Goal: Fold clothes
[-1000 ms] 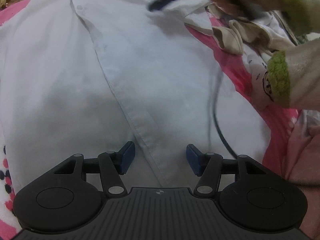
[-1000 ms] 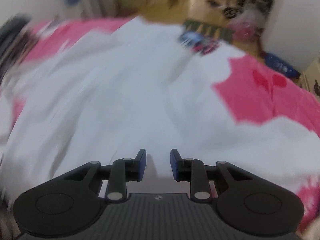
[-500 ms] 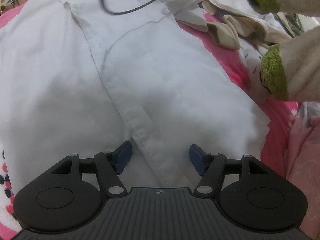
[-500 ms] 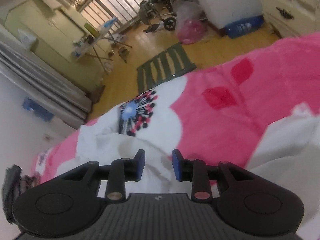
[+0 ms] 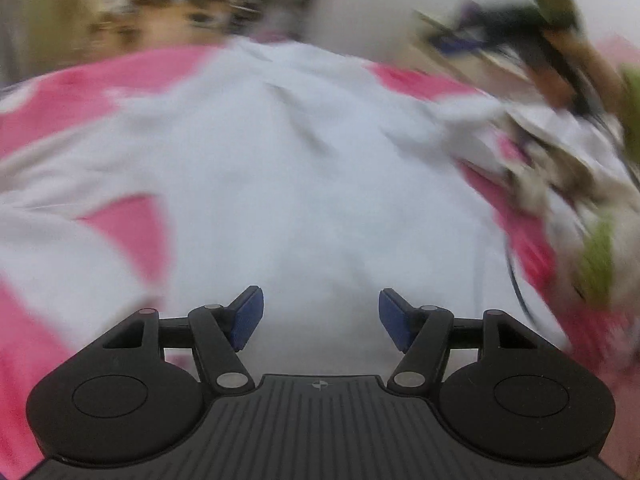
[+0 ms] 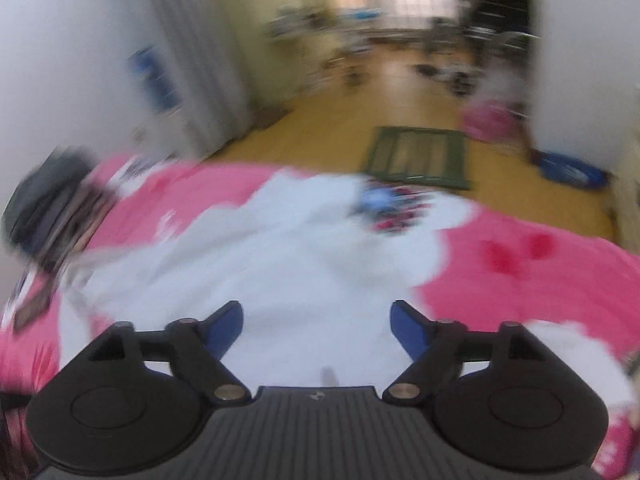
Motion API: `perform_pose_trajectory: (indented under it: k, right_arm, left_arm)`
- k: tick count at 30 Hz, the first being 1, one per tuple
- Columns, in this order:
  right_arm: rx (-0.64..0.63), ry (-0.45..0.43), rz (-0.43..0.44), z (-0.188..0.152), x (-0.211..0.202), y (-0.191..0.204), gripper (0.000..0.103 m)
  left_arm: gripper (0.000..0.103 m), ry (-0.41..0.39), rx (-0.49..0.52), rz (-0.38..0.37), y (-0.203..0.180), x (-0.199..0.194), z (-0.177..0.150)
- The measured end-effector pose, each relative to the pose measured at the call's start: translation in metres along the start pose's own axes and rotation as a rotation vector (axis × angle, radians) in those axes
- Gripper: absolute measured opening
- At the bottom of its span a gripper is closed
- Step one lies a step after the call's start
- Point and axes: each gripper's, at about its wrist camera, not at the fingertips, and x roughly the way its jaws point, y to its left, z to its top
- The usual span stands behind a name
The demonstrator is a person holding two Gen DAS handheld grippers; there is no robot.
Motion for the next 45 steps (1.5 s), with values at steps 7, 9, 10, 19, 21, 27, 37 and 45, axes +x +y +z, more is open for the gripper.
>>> perform_pose_trajectory:
  k: [7, 9, 10, 19, 21, 27, 37, 45]
  right_arm:
    - [-0.135, -0.099, 0.156, -0.01, 0.034, 0.09, 0.103]
    - [-0.153, -0.143, 0.145, -0.011, 0.042, 0.109, 0.103]
    - [-0.165, -0.156, 0.15, -0.012, 0.043, 0.115, 0.103]
    - [-0.313, -0.25, 0.14, -0.027, 0.045, 0.154, 0.103]
    - [-0.343, -0.223, 0.148, -0.029, 0.047, 0.16, 0.103]
    - [-0.291, -0.125, 0.225, -0.028, 0.055, 0.158, 0.103]
    - [-0.175, 0.005, 0.274, -0.028, 0.068, 0.147, 0.103]
    - [-0.139, 0.053, 0.274, -0.03, 0.075, 0.145, 0.103]
  left_arm:
    - [0.065, -0.007, -0.014, 0.326, 0.053, 0.002, -0.001]
    - [0.065, 0.005, 0.036, 0.349, 0.055, 0.012, -0.001]
    - [0.065, 0.016, 0.06, 0.345, 0.054, 0.019, -0.002]
    - [0.034, 0.036, 0.07, 0.397, 0.063, 0.039, -0.013]
    - [0.013, 0.011, 0.004, 0.412, 0.072, 0.029, -0.011]
    - [0.002, -0.23, -0.381, 0.438, 0.125, -0.054, 0.001]
    - [0.002, -0.588, -0.68, 0.5, 0.194, -0.171, 0.011]
    - [0.046, -0.098, -0.179, 0.306, 0.109, -0.055, 0.019]
